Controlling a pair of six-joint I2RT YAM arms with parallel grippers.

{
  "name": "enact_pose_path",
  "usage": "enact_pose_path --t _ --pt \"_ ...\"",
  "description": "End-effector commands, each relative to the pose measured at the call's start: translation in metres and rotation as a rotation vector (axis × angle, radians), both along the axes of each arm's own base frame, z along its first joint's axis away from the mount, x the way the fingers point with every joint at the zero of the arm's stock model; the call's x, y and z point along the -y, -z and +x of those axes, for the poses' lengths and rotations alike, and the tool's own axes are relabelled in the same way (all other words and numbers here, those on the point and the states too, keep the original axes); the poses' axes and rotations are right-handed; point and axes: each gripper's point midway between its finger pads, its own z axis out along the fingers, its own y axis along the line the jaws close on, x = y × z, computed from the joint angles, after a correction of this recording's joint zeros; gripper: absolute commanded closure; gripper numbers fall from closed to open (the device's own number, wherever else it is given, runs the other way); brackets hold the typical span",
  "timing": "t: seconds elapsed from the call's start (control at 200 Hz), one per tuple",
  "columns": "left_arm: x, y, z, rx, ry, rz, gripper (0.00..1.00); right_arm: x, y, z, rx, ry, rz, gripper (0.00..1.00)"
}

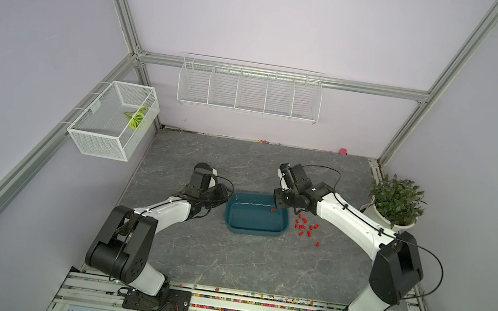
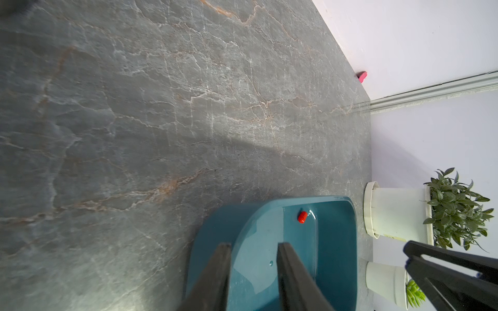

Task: Take the screw protection sleeves out of the storage box
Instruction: Pick up the screw protection sleeve from the storage box.

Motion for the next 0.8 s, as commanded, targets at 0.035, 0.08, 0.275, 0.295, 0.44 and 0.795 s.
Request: enact_pose_path --t 0.035,0.08,0.275,0.295,0.44,0.795 --pt "0.000 -0.006 0.002 0.029 0.010 -0.010 0.64 -0.003 0.016 -0.001 -0.034 0.022 -0.065 0.67" --pt "0.000 -0.006 0.002 0.028 0.009 -0.011 0.64 -0.004 0.020 -0.001 -0.042 0.024 -0.068 0.67" --pt "0.001 -0.007 0.001 0.032 0.017 -0.016 0.64 -0.008 0.031 -0.005 -0.065 0.041 -0.066 0.66" --pt "0.000 -0.007 0.001 0.031 0.015 -0.016 0.64 -0.009 0.032 -0.006 -0.071 0.042 -0.067 0.66" --pt "0.000 -0.007 0.000 0.033 0.017 -0.017 0.64 -0.009 0.048 -0.007 -0.115 0.057 -0.116 0.64" --pt "0.000 -0.008 0.000 0.035 0.016 -0.019 0.64 -0.016 0.072 -0.003 -0.172 0.070 -0.130 0.65"
